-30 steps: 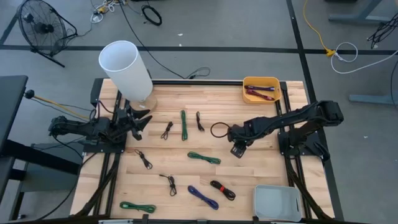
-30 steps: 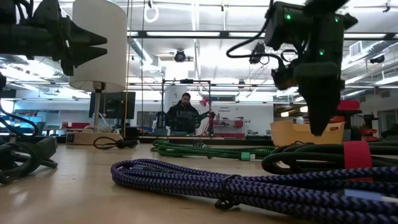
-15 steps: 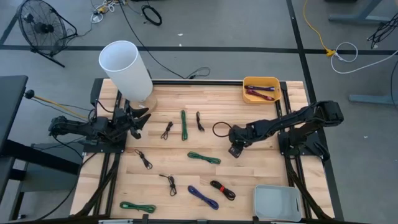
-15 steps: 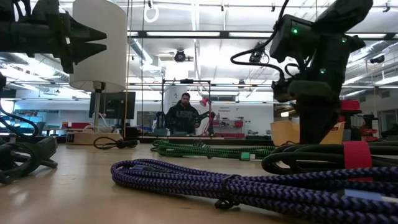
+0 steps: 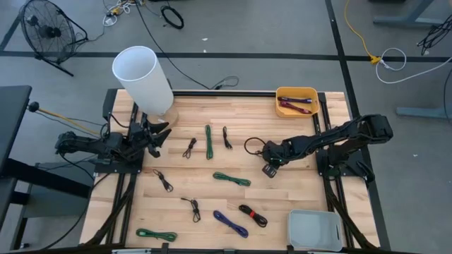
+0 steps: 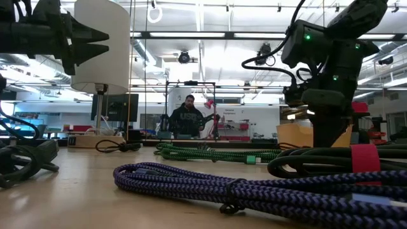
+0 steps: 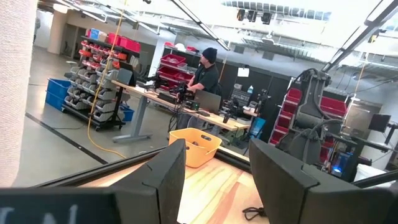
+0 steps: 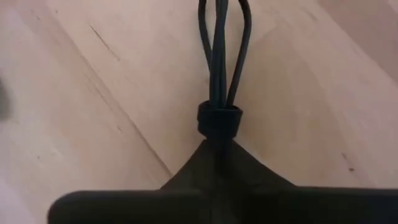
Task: Pick & Place USB Port
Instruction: Put the black USB cable into the gray bin
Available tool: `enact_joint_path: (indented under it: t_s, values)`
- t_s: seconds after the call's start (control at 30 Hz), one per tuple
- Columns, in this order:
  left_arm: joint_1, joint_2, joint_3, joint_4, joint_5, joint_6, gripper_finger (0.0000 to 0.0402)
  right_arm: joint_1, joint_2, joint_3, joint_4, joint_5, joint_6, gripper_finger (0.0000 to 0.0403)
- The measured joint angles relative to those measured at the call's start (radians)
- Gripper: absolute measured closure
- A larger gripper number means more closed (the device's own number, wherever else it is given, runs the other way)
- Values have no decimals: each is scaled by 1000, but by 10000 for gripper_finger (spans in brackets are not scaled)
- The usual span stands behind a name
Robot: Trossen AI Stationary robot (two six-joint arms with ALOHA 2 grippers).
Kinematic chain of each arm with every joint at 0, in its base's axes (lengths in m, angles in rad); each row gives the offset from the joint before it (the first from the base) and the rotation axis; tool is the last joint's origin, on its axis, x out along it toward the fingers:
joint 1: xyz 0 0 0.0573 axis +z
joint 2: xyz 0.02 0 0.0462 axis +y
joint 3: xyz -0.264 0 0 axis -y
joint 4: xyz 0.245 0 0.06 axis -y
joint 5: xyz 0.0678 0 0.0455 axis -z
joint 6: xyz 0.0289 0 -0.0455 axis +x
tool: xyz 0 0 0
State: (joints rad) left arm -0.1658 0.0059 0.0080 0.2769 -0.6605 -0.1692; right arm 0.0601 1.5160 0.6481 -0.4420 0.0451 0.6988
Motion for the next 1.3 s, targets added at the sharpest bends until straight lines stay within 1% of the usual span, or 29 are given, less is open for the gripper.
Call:
enact_joint_path:
  t_s: [0.1, 0.17, 0.23, 0.37, 0.53, 0.77, 0.87, 0.93, 1.0, 1.2, 1.3]
  values:
    - [0, 0, 0, 0, 0, 0, 220, 0, 5, 42, -52, -18, -30, 394]
    - [0, 0, 0, -1, 0, 0, 220, 3, 8, 88, -133, -98, -51, 397]
    - [0, 0, 0, -1, 0, 0, 220, 17, 8, 154, -210, -152, -68, 397]
    - [0, 0, 0, -2, 0, 0, 220, 76, 7, 291, -400, -143, -74, 400]
    - [0, 0, 0, -2, 0, 0, 220, 205, 6, 464, -607, -138, 1, 401]
    - [0, 0, 0, -2, 0, 0, 220, 437, 5, 650, -782, -127, 191, 402]
    - [0, 0, 0, 1, 0, 0, 220, 529, 5, 704, -879, -119, 259, 402]
    - [0, 0, 0, 5, 0, 0, 220, 592, 3, 722, -914, -108, 335, 403]
    - [0, 0, 0, 6, 0, 2, 220, 657, -6, 725, -911, -89, 427, 403]
    - [0, 0, 0, 10, 0, 8, 220, 843, -14, 725, -898, -86, 684, 403]
    - [0, 0, 0, 11, 0, 8, 220, 923, -14, 725, -872, -36, 800, 403]
